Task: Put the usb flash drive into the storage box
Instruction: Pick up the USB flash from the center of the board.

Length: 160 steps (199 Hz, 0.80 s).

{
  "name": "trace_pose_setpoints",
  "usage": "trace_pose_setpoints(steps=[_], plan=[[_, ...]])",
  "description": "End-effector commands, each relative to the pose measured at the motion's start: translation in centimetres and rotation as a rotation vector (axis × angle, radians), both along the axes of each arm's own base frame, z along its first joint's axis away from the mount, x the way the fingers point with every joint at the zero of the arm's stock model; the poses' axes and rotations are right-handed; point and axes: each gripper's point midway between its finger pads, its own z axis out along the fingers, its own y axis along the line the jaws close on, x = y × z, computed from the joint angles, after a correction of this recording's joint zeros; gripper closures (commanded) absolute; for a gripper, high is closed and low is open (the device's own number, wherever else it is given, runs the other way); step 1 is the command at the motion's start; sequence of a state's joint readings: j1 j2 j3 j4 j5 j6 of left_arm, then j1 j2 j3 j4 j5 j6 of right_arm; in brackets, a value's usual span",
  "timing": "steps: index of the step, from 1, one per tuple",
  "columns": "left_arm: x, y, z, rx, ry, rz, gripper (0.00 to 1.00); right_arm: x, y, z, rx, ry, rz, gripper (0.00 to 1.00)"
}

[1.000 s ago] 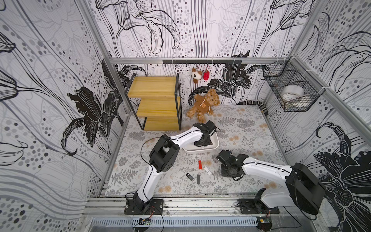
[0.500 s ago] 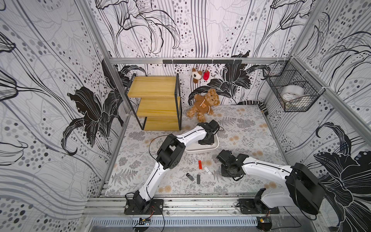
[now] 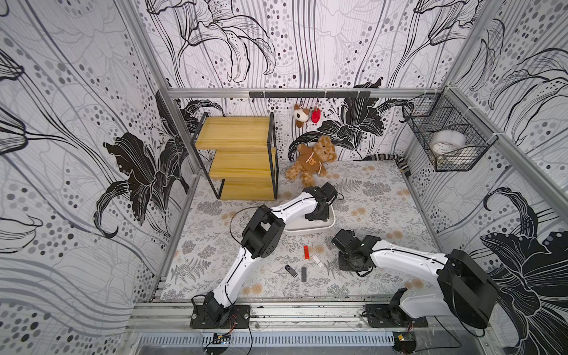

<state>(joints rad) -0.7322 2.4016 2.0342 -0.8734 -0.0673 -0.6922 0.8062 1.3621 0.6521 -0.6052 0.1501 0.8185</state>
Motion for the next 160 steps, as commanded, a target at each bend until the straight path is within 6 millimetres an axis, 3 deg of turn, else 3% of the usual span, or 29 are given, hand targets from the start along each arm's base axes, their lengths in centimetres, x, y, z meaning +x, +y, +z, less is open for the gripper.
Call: trace_pose_setpoints(steps=[1, 24, 41, 68, 92, 116, 144, 160], plan=[[1.8, -1.0, 3.7, -0.081, -0.087, 0.01, 0.57, -0.2, -0.8, 0.3, -0.027, -0.005, 0.005, 1.0], [2.8, -1.5, 8.7, -0.157, -0.169, 0.038, 0.55, 0.4, -1.0, 2.0, -0.042, -0.037, 0.003, 1.0], [3.5, -0.3, 12.5, -0.178, -0.23, 0.062, 0.53, 1.1, -0.7, 3.6, -0.031, -0.072, -0.001, 1.0], [4.8, 4.9, 18.9, -0.203, -0.302, 0.15, 0.47, 2.7, -0.1, 7.0, -0.029, -0.14, 0.014, 1.0], [3.7, 9.2, 22.6, -0.155, -0.338, 0.171, 0.42, 5.7, 2.2, 10.9, -0.015, -0.222, 0.083, 1.0], [0.7, 12.1, 22.5, -0.077, -0.346, 0.174, 0.39, 9.4, 5.1, 13.3, -0.008, -0.269, 0.16, 1.0], [-4.1, 15.0, 19.2, -0.037, -0.294, 0.196, 0.38, 13.3, 8.0, 14.3, 0.034, -0.296, 0.198, 1.0], [-6.7, 15.7, 17.6, -0.048, -0.278, 0.207, 0.38, 15.0, 9.0, 14.2, 0.05, -0.293, 0.217, 1.0]])
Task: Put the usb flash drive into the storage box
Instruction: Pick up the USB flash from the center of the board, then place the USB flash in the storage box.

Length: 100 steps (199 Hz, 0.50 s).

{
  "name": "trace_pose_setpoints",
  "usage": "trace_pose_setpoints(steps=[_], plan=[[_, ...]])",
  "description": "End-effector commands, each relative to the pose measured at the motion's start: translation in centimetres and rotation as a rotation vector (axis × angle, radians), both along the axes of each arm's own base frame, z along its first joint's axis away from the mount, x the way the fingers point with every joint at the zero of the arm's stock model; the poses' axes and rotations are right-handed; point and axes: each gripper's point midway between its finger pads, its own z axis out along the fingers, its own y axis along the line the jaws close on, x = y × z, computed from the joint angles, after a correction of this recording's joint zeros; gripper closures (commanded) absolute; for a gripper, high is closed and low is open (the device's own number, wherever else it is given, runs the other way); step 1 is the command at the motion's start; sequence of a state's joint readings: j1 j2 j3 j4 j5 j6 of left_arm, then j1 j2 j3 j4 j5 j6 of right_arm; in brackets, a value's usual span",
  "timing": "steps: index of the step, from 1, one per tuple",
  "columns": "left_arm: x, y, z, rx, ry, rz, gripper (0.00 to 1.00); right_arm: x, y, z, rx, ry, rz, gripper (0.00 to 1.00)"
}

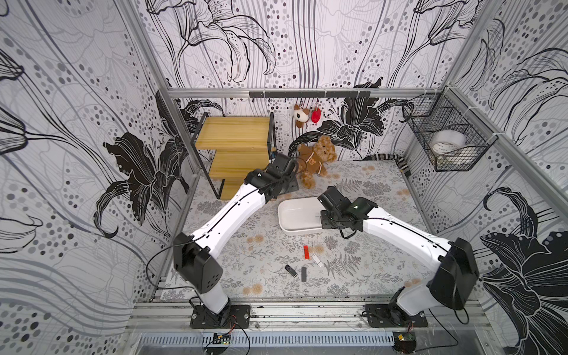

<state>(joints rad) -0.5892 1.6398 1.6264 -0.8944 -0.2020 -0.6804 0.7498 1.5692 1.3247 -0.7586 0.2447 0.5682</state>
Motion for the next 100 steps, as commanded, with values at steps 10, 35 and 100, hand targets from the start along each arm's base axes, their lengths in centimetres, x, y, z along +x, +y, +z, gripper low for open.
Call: trace_pose_setpoints(steps=[10, 35, 100], plan=[[-4.5, 1.8, -4.8, 0.05, 0.061, 0.032, 0.38, 2.7, 1.5, -1.2, -0.036, 0.028, 0.087, 1.0], [-7.2, 2.5, -7.6, 0.036, 0.107, 0.049, 0.38, 4.2, 3.0, -2.7, -0.063, 0.056, 0.132, 1.0], [-11.7, 1.6, -11.5, 0.013, 0.174, 0.041, 0.38, 5.9, 4.0, -7.3, -0.057, 0.109, 0.143, 1.0]])
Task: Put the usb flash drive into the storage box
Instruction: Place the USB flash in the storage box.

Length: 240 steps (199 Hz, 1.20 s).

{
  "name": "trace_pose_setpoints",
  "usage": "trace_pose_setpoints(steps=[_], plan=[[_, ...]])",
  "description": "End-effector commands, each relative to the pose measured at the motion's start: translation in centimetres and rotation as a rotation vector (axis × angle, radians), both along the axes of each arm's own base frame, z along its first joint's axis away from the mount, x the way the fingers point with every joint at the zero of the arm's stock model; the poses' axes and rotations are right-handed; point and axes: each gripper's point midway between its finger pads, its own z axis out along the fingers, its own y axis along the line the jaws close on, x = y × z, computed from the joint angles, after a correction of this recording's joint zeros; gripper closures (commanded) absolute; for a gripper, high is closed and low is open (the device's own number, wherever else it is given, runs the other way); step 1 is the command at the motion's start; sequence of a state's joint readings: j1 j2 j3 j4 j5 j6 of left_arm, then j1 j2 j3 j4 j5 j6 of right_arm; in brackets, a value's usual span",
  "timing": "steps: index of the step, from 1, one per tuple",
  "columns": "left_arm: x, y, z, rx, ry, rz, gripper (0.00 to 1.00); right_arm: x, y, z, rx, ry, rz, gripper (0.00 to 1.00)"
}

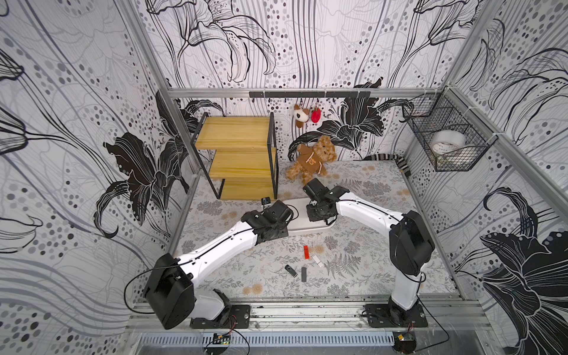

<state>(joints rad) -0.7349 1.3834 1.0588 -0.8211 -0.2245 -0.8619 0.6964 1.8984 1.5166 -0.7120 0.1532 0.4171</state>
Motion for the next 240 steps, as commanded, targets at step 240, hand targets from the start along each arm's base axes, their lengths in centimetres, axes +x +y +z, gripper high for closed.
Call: trace_pose_setpoints(steps=[240], plan=[[-6.9, -6.2, -8.6, 0.029, 0.171, -0.064, 0.37, 4.6, 1.1, -8.7, -0.057, 0.116, 0.038, 0.78]])
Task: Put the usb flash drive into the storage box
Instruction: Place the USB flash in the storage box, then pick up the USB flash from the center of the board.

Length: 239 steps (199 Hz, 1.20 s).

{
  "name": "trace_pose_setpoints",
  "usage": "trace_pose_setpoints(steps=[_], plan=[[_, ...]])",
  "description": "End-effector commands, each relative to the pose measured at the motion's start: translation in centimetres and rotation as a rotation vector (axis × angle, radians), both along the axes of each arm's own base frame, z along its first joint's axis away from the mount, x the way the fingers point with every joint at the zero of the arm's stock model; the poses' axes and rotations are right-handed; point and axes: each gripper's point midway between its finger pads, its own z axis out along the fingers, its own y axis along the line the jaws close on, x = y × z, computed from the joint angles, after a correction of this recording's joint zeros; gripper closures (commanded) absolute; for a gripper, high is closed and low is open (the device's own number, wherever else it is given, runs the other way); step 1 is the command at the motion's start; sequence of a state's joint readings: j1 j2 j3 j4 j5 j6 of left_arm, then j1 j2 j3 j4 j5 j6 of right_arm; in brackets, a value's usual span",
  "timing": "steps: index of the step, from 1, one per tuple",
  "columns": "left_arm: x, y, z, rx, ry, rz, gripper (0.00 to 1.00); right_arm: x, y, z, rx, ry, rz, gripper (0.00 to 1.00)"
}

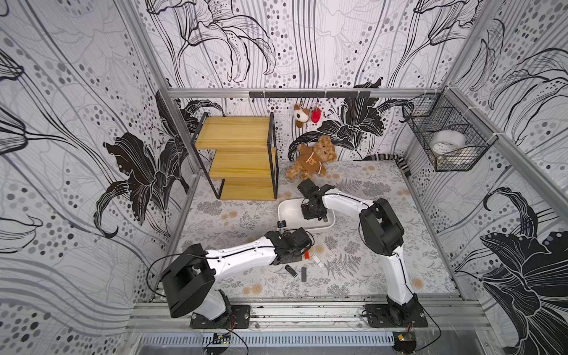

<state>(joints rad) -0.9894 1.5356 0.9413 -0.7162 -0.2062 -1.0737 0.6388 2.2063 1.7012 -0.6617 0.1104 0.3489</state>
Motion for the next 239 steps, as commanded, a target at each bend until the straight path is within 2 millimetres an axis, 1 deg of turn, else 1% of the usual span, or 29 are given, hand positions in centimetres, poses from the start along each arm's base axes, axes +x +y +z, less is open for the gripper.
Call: trace_pose_setpoints(steps=[1, 20, 50, 62, 81, 108, 135, 159, 180, 214, 222, 225, 239], plan=[[-0.6, -0.9, -1.1, 0.003, 0.034, 0.003, 0.37, -0.4, -0.3, -1.2, -0.02, 0.041, 0.017, 0.78], [-0.9, -1.1, -1.3, 0.018, 0.04, -0.007, 0.37, -0.4, -0.4, -1.2, -0.026, 0.04, 0.014, 0.73], [-1.2, -1.2, -1.1, 0.021, 0.038, -0.006, 0.36, -0.2, -0.4, -0.8, -0.023, 0.029, 0.013, 0.57], [-1.4, -1.1, -1.2, 0.028, 0.046, -0.005, 0.36, -0.1, -0.3, -0.5, -0.016, 0.02, 0.01, 0.54], [-2.3, -0.6, -2.0, 0.044, 0.074, 0.005, 0.36, 0.1, -0.3, 0.2, -0.011, 0.002, 0.005, 0.51], [-3.3, -0.3, -2.4, 0.046, 0.09, 0.023, 0.35, 0.5, -0.3, 1.7, -0.005, -0.03, 0.002, 0.5], [-3.9, -0.5, -2.5, 0.036, 0.09, 0.026, 0.35, 0.8, -0.3, 3.3, 0.009, -0.065, -0.003, 0.5], [-4.1, -0.4, -3.1, 0.047, 0.096, 0.033, 0.34, 0.8, -0.5, 5.1, 0.017, -0.096, -0.004, 0.5], [-4.1, -0.8, -3.4, 0.037, 0.1, 0.03, 0.34, 0.7, -0.9, 6.6, 0.023, -0.124, -0.007, 0.51], [-4.1, -0.7, -4.1, 0.054, 0.11, 0.028, 0.35, -0.1, -1.9, 9.6, 0.03, -0.17, -0.014, 0.51], [-4.3, -0.6, -4.3, 0.054, 0.115, 0.032, 0.35, -0.1, -2.1, 10.8, 0.04, -0.191, -0.021, 0.51], [-4.3, -0.6, -4.4, 0.054, 0.114, 0.035, 0.35, -0.6, -2.4, 10.4, 0.031, -0.18, -0.022, 0.51], [-4.4, -0.5, -4.6, 0.041, 0.115, 0.041, 0.36, -1.4, -3.2, 11.4, 0.038, -0.191, -0.035, 0.51]])
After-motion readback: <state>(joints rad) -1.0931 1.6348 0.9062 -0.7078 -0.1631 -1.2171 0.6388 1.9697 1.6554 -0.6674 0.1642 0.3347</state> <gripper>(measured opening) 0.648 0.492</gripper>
